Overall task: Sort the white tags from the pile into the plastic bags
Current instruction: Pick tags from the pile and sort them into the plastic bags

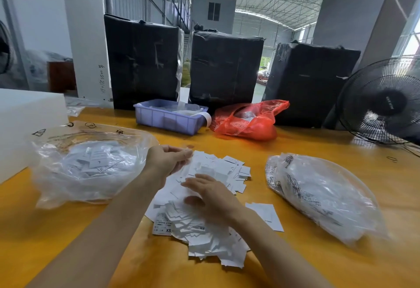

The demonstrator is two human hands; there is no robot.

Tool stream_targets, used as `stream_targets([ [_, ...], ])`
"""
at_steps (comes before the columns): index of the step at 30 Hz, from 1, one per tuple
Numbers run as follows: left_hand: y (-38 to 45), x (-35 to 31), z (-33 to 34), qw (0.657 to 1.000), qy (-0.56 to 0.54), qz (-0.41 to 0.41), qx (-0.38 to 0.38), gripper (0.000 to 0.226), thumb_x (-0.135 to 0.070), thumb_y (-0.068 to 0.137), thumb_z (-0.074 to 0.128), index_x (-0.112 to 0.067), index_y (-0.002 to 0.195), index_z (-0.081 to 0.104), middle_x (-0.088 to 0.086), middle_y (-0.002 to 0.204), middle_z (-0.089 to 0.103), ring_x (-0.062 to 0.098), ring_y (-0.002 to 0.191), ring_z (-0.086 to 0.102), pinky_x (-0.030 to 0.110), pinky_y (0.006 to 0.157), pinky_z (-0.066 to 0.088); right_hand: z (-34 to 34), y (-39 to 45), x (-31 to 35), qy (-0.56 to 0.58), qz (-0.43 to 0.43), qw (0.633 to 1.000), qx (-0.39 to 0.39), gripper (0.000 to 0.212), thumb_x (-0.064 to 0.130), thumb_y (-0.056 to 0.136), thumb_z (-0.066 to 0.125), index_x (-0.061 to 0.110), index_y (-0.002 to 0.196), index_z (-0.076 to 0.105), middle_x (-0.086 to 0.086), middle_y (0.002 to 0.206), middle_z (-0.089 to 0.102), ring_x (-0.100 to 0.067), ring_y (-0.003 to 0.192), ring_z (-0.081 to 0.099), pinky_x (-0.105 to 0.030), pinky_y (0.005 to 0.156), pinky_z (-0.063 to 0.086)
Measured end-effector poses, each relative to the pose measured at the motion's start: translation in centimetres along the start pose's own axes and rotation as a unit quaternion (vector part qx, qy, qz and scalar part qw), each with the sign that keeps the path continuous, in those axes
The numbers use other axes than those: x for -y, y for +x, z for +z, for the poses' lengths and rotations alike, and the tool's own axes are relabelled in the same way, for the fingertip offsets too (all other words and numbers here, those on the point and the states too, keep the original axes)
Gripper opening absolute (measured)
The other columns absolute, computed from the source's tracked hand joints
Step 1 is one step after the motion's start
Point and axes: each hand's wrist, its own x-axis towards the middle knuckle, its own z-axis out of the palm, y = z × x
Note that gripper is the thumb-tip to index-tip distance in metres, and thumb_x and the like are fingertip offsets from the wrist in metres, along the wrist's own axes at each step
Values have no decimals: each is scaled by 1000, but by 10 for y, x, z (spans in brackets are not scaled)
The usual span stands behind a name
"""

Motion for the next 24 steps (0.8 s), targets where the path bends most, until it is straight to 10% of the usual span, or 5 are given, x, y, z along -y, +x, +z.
stream_targets([
  [8,-3,0,4,999,-35,-12,20,19,12,73,71,1,81,58,20,83,64,26,70,65,20,59,58,-12,-7,-7,-86,44,995,-10,35,52,87,56,22,95,74,9,110,69,-12,125,43,-34,103,26],
  [17,3,21,-11,923,385,-4,-9,24,-17,81,74,5,86,68,14,65,60,24,60,54,31,63,45,-12,-7,7,-34,93,995,-22,45,47,87,60,17,120,60,-2,117,62,-23,115,50,-38,93,41],
  [24,-1,19,-8,925,377,-36,29,16,-12,74,80,0,78,71,8,56,58,16,48,49,23,51,40,-10,-8,9,-3,106,994,-30,47,44,85,63,19,125,58,-1,117,62,-23,114,50,-40,93,42],
])
